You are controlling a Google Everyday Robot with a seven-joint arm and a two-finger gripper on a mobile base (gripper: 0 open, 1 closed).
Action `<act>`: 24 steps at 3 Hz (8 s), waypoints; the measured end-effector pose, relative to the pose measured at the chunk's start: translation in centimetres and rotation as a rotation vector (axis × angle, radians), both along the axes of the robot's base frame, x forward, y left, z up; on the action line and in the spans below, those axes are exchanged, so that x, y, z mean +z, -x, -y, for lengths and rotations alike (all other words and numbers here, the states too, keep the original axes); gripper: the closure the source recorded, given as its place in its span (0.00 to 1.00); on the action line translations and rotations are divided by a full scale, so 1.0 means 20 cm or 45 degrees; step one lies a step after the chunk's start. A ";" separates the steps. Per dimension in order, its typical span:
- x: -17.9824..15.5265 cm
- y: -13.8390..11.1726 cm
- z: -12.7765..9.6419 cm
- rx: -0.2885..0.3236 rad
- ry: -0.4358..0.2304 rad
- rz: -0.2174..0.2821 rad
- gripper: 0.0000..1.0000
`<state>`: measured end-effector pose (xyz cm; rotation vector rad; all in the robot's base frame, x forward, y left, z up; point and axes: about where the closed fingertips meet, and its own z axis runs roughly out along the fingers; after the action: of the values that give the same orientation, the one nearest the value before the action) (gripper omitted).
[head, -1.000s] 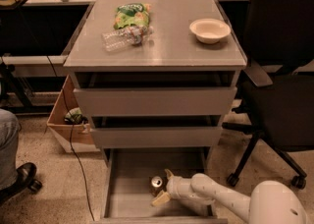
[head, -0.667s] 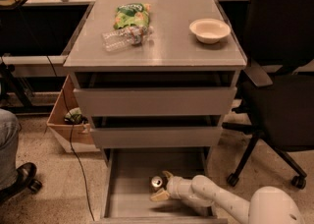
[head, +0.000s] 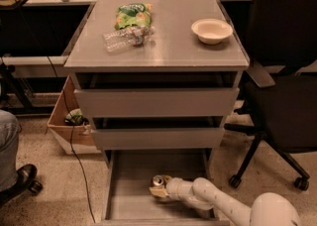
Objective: Pick orange can from bottom drawer and place on counter
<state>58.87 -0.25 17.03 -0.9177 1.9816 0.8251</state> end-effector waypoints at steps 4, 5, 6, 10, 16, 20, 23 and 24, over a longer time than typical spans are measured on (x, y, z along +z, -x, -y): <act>1.07 0.17 0.54 0.015 -0.139 0.197 1.00; 1.54 0.16 0.72 0.021 -0.073 0.353 1.00; 1.54 0.16 0.72 0.021 -0.073 0.353 1.00; 2.62 0.45 0.44 0.365 -0.155 0.531 1.00; 3.66 -0.35 0.42 0.474 -0.033 0.719 1.00; 3.69 -0.84 0.42 0.383 0.001 0.541 0.35; 3.57 -0.89 0.35 0.426 0.024 0.461 0.00; 3.62 -0.88 0.52 0.347 -0.012 0.528 0.00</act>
Offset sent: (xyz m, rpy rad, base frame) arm -0.0310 -0.0711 0.1369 0.1254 -0.0729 -0.0158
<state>76.45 -10.64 89.33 -1.2598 1.5146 0.7197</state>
